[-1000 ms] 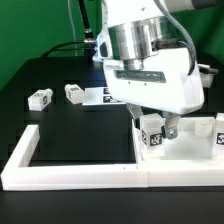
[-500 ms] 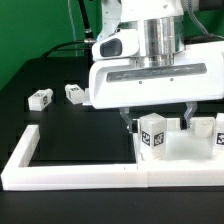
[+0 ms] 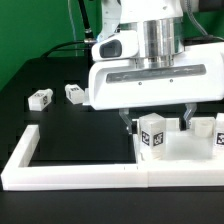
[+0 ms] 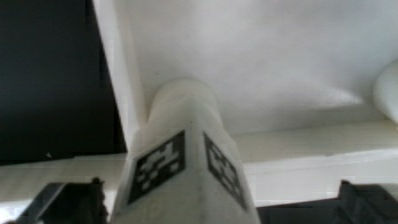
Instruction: Assemble square table
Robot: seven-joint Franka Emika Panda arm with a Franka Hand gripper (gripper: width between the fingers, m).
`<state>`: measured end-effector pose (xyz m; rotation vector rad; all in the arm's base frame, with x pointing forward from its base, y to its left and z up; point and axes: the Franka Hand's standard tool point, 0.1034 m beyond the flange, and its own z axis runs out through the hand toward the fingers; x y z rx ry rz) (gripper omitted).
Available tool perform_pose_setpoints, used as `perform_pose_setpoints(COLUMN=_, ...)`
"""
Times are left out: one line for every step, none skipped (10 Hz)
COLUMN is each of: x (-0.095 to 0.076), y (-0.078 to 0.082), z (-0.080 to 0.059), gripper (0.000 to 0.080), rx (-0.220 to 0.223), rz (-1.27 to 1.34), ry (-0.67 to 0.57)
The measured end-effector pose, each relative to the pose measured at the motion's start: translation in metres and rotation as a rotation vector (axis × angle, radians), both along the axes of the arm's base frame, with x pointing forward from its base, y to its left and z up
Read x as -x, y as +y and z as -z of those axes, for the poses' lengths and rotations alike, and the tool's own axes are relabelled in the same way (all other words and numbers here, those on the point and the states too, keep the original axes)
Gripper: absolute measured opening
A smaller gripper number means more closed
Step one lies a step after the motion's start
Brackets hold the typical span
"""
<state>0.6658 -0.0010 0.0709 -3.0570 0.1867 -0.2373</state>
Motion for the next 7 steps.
perform_pose_setpoints(x=0.0001, y=0.0000, z=0.0003, gripper=0.0617, rx=-0.002, rz=0.011, ry=0.001)
perform_pose_setpoints(x=0.0002, y=-0.0001, z=0.0005, gripper=0.0617, rx=-0.004, rz=0.026, ry=0.002)
perform_pose_setpoints(x=0.0002, y=-0.0014, z=0.0005, gripper=0.0437, rx=-0.004, rz=0.030, ry=0.002)
perform_pose_setpoints(x=0.0026, y=-0.0073, z=0.0018, gripper=0.0437, rx=-0.007, rz=0.085, ry=0.012)
perform_pose_setpoints(x=0.0045, y=-0.0073, z=0.0028, gripper=0.0299, rx=-0.020, rz=0.167, ry=0.024)
perform_pose_setpoints(x=0.0048, y=-0.0069, z=0.0030, gripper=0.0299, rx=-0.030, rz=0.231, ry=0.028)
perform_pose_setpoints(x=0.0050, y=-0.0064, z=0.0031, gripper=0.0299, rx=-0.040, rz=0.289, ry=0.032)
